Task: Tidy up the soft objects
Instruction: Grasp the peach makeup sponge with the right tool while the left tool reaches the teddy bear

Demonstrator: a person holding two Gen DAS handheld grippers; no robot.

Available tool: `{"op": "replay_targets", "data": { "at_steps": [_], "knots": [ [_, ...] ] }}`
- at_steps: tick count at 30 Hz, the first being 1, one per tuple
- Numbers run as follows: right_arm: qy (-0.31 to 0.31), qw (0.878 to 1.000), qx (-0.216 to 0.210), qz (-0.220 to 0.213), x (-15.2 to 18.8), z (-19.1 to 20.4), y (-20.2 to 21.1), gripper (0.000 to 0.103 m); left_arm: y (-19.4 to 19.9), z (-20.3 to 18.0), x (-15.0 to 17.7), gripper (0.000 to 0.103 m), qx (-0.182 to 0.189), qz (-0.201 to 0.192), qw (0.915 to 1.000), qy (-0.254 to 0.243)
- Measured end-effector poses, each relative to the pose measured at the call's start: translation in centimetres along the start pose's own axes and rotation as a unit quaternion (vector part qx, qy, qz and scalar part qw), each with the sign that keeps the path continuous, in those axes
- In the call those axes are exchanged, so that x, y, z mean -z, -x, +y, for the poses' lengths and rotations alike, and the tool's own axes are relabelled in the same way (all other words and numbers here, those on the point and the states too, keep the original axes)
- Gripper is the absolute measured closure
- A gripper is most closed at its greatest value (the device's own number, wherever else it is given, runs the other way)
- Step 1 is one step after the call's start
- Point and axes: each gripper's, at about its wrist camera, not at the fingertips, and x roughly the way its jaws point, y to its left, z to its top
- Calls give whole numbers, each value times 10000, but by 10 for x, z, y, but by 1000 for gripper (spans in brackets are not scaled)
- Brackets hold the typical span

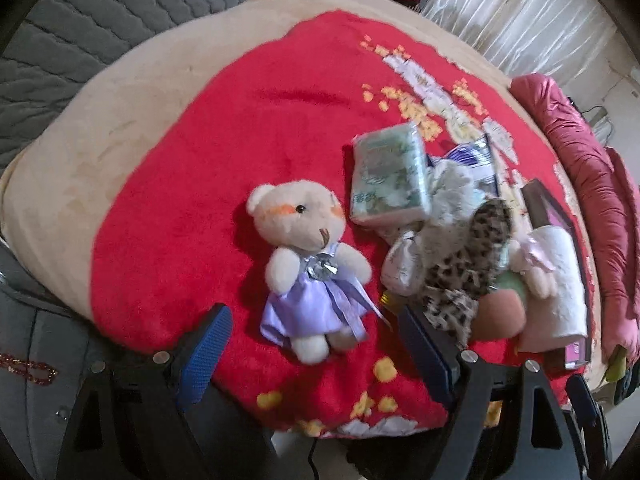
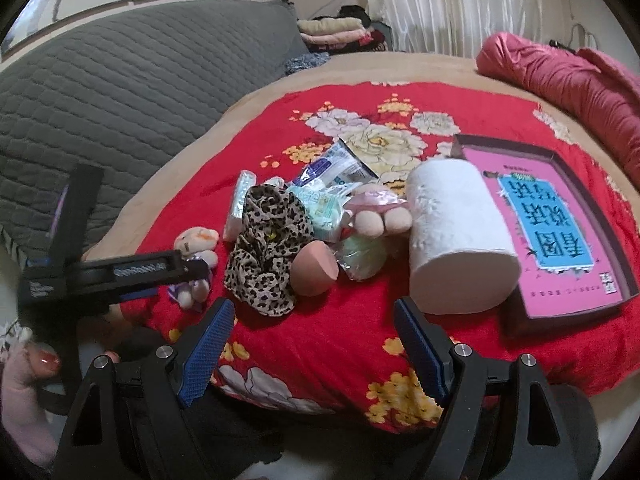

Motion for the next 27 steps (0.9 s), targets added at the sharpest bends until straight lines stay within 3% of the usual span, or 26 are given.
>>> {"op": "replay_targets", "data": {
  "at_steps": [2,5,13,21,27],
  "knots": [
    [-138,9999,15,55,-4,-2,-8,21,-10,0,-4,20,40,85,10000,32],
    [-489,9986,-49,217,-9,-7,-22,21,-24,1,-9,30,34,164,9998,60],
    [-1127,9924,-144,476,-17,-9,-53,20,-36,10,-18,44,277,7,9996,74],
    [-2352,9685,-425,695,-15,-26,-72,22,-37,5,-17,44,237,-18,9995,-214],
    [-2874,9515,-575,933,-14,-40,-95,43,-35,8,-13,44,289,-9,9993,-226]
  ]
}}
